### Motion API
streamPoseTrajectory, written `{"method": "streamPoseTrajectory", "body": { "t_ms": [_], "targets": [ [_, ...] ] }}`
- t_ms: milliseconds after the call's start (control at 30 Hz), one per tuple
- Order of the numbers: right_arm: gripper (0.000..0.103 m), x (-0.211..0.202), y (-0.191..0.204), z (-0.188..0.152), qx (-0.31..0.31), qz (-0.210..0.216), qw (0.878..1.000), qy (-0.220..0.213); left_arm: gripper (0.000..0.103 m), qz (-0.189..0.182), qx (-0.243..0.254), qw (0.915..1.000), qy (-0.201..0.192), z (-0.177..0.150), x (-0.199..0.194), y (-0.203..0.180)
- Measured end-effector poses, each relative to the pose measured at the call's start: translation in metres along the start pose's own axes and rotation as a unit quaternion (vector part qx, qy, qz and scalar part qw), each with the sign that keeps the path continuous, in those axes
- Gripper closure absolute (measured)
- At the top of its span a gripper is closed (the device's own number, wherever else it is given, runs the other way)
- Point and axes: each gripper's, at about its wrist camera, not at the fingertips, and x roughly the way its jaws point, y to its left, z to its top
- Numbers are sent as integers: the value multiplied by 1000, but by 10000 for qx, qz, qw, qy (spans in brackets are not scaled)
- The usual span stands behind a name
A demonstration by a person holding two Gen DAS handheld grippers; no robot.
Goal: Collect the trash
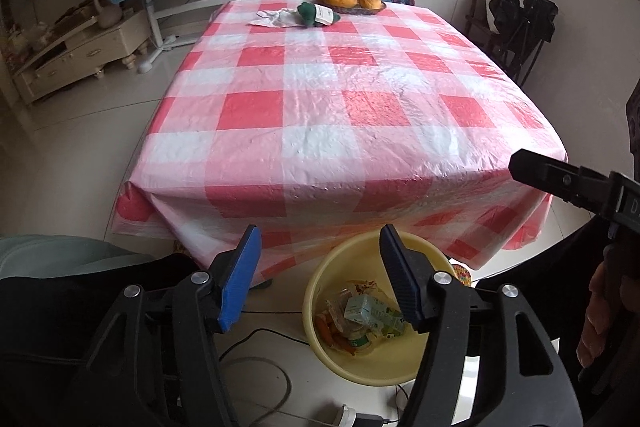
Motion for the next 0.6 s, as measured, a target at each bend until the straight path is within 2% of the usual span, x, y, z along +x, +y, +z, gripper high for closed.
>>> {"method": "streamPoseTrajectory", "body": {
  "t_ms": [233, 367, 600],
  "targets": [
    [20, 4, 5, -2, -161, -135, 9998, 52, 33, 351, -152, 9990, -239, 4, -5, 8],
    [19, 7, 12, -4, -370, -239, 9990, 74, 23, 578, -178, 9973, -424, 6, -10, 10],
    [17, 11, 20, -6, -684, -411, 9968, 67, 16, 790, -230, 9950, -568, 8, -13, 13]
  ]
}}
